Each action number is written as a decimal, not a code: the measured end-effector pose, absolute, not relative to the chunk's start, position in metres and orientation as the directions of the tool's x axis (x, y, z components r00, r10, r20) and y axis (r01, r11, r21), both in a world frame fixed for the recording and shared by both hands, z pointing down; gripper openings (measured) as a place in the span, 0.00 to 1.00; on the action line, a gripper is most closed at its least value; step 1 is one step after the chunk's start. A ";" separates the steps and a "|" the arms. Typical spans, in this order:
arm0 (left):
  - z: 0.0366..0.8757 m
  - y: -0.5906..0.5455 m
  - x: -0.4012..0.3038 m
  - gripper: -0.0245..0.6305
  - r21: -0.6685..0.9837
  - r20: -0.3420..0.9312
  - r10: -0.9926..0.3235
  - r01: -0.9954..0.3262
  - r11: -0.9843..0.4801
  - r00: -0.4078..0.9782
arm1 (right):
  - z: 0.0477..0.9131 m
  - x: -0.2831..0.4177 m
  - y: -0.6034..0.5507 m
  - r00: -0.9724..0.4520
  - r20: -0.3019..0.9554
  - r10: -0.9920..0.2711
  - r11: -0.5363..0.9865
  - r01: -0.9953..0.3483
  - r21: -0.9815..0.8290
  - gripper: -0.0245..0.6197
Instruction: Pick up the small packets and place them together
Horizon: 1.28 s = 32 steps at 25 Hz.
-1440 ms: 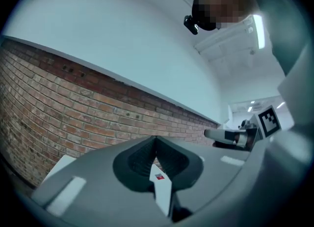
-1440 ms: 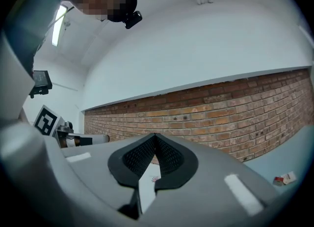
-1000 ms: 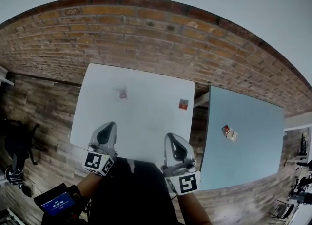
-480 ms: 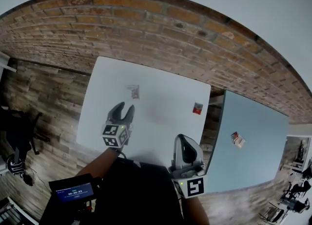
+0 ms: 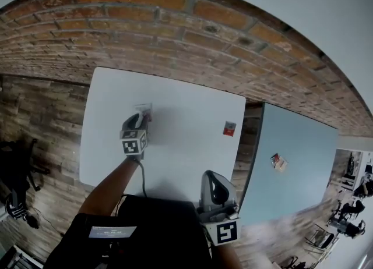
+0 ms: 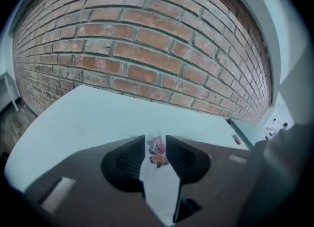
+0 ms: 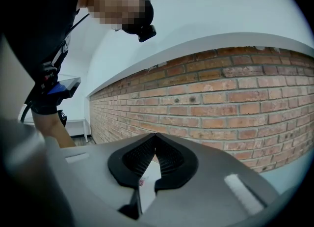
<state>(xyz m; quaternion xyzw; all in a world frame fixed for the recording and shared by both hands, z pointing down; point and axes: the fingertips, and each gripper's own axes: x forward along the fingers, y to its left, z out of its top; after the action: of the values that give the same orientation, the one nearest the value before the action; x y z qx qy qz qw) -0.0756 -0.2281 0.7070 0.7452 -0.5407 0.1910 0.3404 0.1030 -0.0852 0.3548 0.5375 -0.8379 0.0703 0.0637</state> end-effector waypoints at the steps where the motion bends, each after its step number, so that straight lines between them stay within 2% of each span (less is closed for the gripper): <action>1: 0.714 -0.230 -0.076 0.23 0.281 0.665 -0.668 -0.940 -0.192 0.335 | 0.355 0.106 -0.086 -0.404 0.188 -0.895 0.403 -0.914 -0.044 0.04; 3: 0.726 -0.231 -0.077 0.24 0.254 0.690 -0.651 -0.948 -0.191 0.316 | 0.355 0.113 -0.088 -0.384 0.197 -0.902 0.385 -0.922 -0.035 0.04; 6: 0.739 -0.230 -0.079 0.30 0.234 0.731 -0.619 -0.958 -0.168 0.287 | 0.354 0.120 -0.093 -0.364 0.196 -0.911 0.365 -0.931 -0.031 0.04; 14: 0.747 -0.231 -0.078 0.30 0.151 0.782 -0.581 -0.972 -0.178 0.228 | 0.359 0.124 -0.103 -0.347 0.206 -0.915 0.345 -0.937 -0.045 0.04; 17: 0.747 -0.223 -0.073 0.27 0.163 0.797 -0.547 -0.964 -0.212 0.255 | 0.361 0.127 -0.104 -0.346 0.207 -0.915 0.344 -0.938 -0.046 0.04; 25: 0.746 -0.151 -0.063 0.26 0.229 0.831 -0.452 -0.940 -0.253 0.324 | 0.366 0.135 -0.099 -0.340 0.202 -0.919 0.339 -0.940 -0.038 0.04; 32: 0.742 -0.075 -0.035 0.27 0.249 0.828 -0.397 -0.895 -0.371 0.395 | 0.389 0.155 -0.066 -0.311 0.253 -0.916 0.312 -0.949 -0.038 0.04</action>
<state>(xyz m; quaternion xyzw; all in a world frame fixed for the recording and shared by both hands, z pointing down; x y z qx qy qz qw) -0.0351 -0.0754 0.7423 0.7531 -0.4289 0.3442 0.3611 0.1548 -0.0656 0.3890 0.5795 -0.8047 0.0903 0.0923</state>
